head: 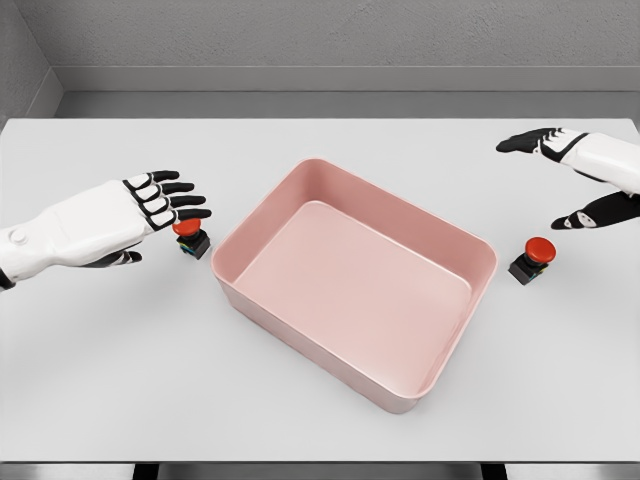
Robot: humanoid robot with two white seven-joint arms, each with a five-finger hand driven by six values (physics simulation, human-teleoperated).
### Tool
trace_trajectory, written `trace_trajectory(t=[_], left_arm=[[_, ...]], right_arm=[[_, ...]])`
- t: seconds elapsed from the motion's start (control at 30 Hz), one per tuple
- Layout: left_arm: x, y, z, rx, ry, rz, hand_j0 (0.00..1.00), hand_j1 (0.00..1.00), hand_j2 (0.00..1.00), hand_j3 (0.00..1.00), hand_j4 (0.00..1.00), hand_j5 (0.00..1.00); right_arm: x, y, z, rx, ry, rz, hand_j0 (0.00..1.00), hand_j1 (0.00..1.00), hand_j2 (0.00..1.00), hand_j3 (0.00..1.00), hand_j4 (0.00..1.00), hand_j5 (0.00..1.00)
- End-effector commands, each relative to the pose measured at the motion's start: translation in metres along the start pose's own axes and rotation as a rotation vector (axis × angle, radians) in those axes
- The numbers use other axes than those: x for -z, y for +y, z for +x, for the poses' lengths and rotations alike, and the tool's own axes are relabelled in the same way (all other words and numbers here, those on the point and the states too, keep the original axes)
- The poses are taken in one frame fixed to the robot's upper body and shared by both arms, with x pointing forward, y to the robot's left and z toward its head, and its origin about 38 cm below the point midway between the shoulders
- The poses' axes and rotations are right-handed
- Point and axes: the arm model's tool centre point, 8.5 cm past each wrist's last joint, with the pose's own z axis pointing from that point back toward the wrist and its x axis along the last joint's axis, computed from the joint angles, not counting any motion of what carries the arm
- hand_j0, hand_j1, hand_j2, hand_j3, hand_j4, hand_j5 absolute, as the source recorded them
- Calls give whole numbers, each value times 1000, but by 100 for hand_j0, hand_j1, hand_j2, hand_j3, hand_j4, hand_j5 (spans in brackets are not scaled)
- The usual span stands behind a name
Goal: Put the industrial switch in the basket with both arms
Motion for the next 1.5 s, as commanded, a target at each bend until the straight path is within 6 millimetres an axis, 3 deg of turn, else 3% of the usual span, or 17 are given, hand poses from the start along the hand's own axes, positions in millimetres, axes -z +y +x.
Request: trace_trajectory(t=[0.0, 0.1, 0.23, 0.37, 0.43, 0.67, 1.03, 1.47], left_arm=[[0, 0, 0, -3, 1, 2, 100, 100, 100, 100, 100, 100], [1, 4, -5, 39, 9, -9, 100, 100, 100, 100, 100, 100], [3, 8, -15, 62, 29, -9, 100, 100, 100, 100, 100, 100], [12, -11, -38, 31, 87, -33, 100, 100, 100, 100, 100, 100], [24, -30, -35, 1, 79, -54, 100, 100, 100, 100, 100, 100], [57, -50, -18, 13, 25, -77, 100, 100, 100, 100, 100, 100], [59, -60, -27, -15, 56, -88, 100, 100, 100, 100, 100, 100], [62, -76, -28, -42, 69, -112, 98, 98, 98, 98, 98, 98]], right_arm=[[-3, -3, 0, -1, 7, -8, 100, 100, 100, 100, 100, 100], [-6, -8, 6, -23, -2, 8, 100, 100, 100, 100, 100, 100], [-16, 4, 1, -11, 33, 72, 100, 100, 100, 100, 100, 100], [-14, 22, -1, 21, 33, 109, 100, 100, 100, 100, 100, 100], [-13, 33, -3, 44, 32, 128, 100, 100, 100, 100, 100, 100], [-25, 46, -21, 72, 98, 155, 100, 100, 100, 100, 100, 100], [-4, 70, -16, 113, 57, 172, 100, 100, 100, 100, 100, 100], [1, 81, -31, 106, 147, 194, 94, 94, 94, 94, 94, 94]])
